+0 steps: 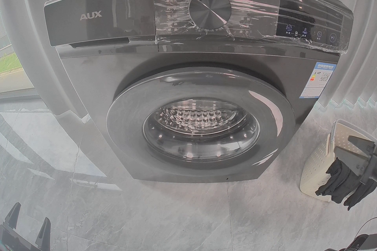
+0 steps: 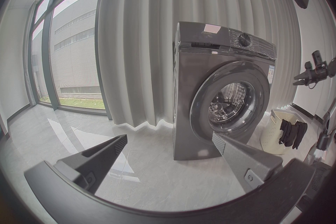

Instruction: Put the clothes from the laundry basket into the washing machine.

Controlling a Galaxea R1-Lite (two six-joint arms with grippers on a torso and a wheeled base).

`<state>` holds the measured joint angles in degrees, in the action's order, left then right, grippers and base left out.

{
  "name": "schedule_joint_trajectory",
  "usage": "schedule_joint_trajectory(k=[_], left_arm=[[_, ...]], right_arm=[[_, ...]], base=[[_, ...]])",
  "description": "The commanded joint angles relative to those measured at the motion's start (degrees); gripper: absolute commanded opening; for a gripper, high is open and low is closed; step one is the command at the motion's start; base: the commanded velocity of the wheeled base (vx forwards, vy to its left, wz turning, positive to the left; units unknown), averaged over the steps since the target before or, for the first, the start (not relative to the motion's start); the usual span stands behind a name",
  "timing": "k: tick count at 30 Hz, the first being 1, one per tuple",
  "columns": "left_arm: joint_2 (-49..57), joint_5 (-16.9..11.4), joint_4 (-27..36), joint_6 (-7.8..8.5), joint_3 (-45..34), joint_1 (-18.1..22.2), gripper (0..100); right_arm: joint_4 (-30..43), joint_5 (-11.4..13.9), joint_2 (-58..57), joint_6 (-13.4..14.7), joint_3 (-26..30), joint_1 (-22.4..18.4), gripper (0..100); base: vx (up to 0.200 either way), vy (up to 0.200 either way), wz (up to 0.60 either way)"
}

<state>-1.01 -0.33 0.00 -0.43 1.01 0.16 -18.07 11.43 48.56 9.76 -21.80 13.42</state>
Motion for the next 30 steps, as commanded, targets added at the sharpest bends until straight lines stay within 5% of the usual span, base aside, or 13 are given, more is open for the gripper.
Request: schedule_joint_trajectory(k=[1, 12, 17, 30], left_arm=[[1.01, -0.02, 0.0, -0.01, -1.01, 0.02, 100], [1.01, -0.02, 0.0, -0.01, -1.01, 0.02, 100], [1.01, -0.02, 0.0, -0.01, -1.01, 0.02, 100], [1.01, -0.02, 0.0, -0.01, -1.01, 0.02, 100]], right_arm=[[-10.41, 2.1, 24.83, 0.17, -5.89, 5.56, 100], [-11.2, 1.84, 35.82, -0.8, -14.41, 6.0, 100], [-15.42, 0.69, 39.34, -3.79, -15.64, 5.74, 100], [-17.18, 0.69, 40.48, -3.08, -15.91, 7.67, 100]], base=[[0.0, 0.0, 0.0], [0.0, 0.0, 0.0], [0.0, 0.0, 0.0], [0.0, 0.0, 0.0]])
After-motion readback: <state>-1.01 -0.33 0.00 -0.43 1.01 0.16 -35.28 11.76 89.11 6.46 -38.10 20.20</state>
